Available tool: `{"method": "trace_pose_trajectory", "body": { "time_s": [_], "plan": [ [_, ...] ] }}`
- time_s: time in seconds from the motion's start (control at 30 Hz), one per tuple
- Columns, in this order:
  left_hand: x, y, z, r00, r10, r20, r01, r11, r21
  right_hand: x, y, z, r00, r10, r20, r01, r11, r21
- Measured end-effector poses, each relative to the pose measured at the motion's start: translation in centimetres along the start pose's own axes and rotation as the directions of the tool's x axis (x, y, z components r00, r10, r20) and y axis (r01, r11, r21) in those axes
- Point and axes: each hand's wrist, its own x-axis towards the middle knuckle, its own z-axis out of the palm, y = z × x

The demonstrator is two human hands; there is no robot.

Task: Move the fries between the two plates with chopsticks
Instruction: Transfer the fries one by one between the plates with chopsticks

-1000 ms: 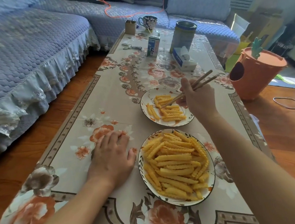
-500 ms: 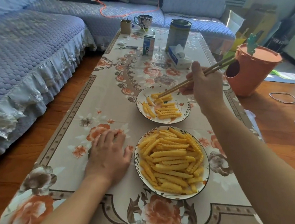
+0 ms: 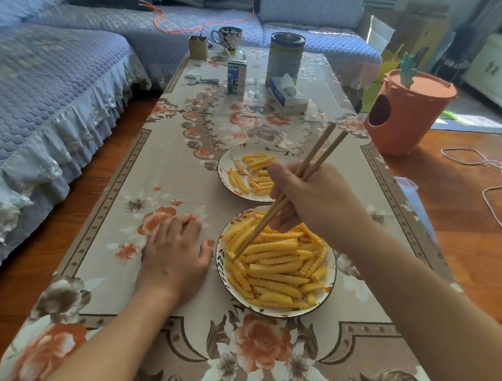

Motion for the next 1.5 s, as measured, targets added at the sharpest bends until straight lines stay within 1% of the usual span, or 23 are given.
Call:
{"method": "trace_pose_trajectory", "body": {
  "time_s": [0.1,0.2,0.27,0.37,0.43,0.5,0.63,0.73,0.83,0.93,1.0,1.07,1.13,1.2,1.27,1.3,1.37,1.5],
  "plan": [
    [0.1,-0.1,0.0,1.0,0.0,0.003,0.0,1.0,0.001,-0.1,-0.1,0.3,1.0,-0.025,0.015,0.026,0.997,-0.075],
    [0.2,-0.2,0.2,1.0,0.007,-0.003,-0.007,1.0,0.003,0.0,-0.9,-0.1,0.997,-0.081,-0.012,0.079,0.989,-0.122],
    [0.2,-0.3,0.3,1.0,0.013,-0.003,-0.013,1.0,0.009,0.8,-1.4,-0.8,0.985,-0.151,-0.079,0.14,0.981,-0.134],
    [0.2,-0.4,0.4,1.0,0.014,-0.006,-0.014,1.0,0.003,3.7,-0.7,-2.4,0.934,-0.241,-0.262,0.203,0.966,-0.162],
    [0.2,-0.4,0.4,1.0,0.011,-0.003,-0.011,1.0,0.002,6.1,0.8,-3.3,0.903,-0.229,-0.363,0.172,0.968,-0.184],
    [0.2,-0.4,0.5,1.0,0.012,0.002,-0.012,1.0,0.01,7.9,2.2,-3.5,0.899,-0.198,-0.39,0.14,0.975,-0.172],
    [0.3,-0.4,0.4,1.0,0.011,0.004,-0.012,1.0,0.014,9.7,3.6,-2.0,0.917,-0.199,-0.345,0.154,0.976,-0.153],
    [0.3,-0.4,0.4,1.0,0.008,0.016,-0.008,1.0,0.013,10.8,4.2,-0.5,0.92,-0.225,-0.32,0.161,0.964,-0.212],
    [0.3,-0.3,0.3,1.0,0.008,0.019,-0.008,1.0,0.013,11.5,4.7,0.0,0.908,-0.244,-0.34,0.15,0.949,-0.278],
    [0.2,-0.4,0.2,1.0,0.012,0.017,-0.013,1.0,0.023,11.0,3.9,-0.4,0.902,-0.227,-0.368,0.149,0.962,-0.229],
    [0.2,-0.4,0.2,1.0,0.009,0.018,-0.01,1.0,0.018,9.8,2.7,-1.1,0.899,-0.208,-0.386,0.155,0.974,-0.164],
    [0.3,-0.3,0.2,1.0,0.002,0.02,-0.002,1.0,0.01,7.6,1.0,-1.7,0.912,-0.184,-0.366,0.169,0.983,-0.072],
    [0.3,-0.3,0.3,1.0,0.0,0.024,0.0,1.0,0.012,4.6,-0.5,-1.6,0.946,-0.157,-0.283,0.165,0.986,0.004],
    [0.3,-0.4,0.3,1.0,0.0,0.022,0.0,1.0,0.015,1.4,-0.8,-0.7,0.975,-0.147,-0.169,0.156,0.987,0.038],
    [0.3,-0.4,0.3,1.0,-0.003,0.021,0.002,1.0,0.013,-1.0,0.1,0.5,0.982,-0.159,-0.1,0.163,0.986,0.035],
    [0.3,-0.4,0.3,1.0,-0.004,0.022,0.004,1.0,0.015,-1.7,0.8,1.0,0.981,-0.168,-0.094,0.17,0.985,0.011],
    [0.3,-0.3,0.3,1.0,-0.005,0.025,0.004,1.0,0.017,-2.5,2.0,1.5,0.978,-0.175,-0.116,0.172,0.985,-0.033],
    [0.2,-0.2,0.1,1.0,-0.005,0.02,0.005,1.0,0.008,-3.4,2.8,1.6,0.965,-0.218,-0.144,0.212,0.976,-0.055]
  ]
}}
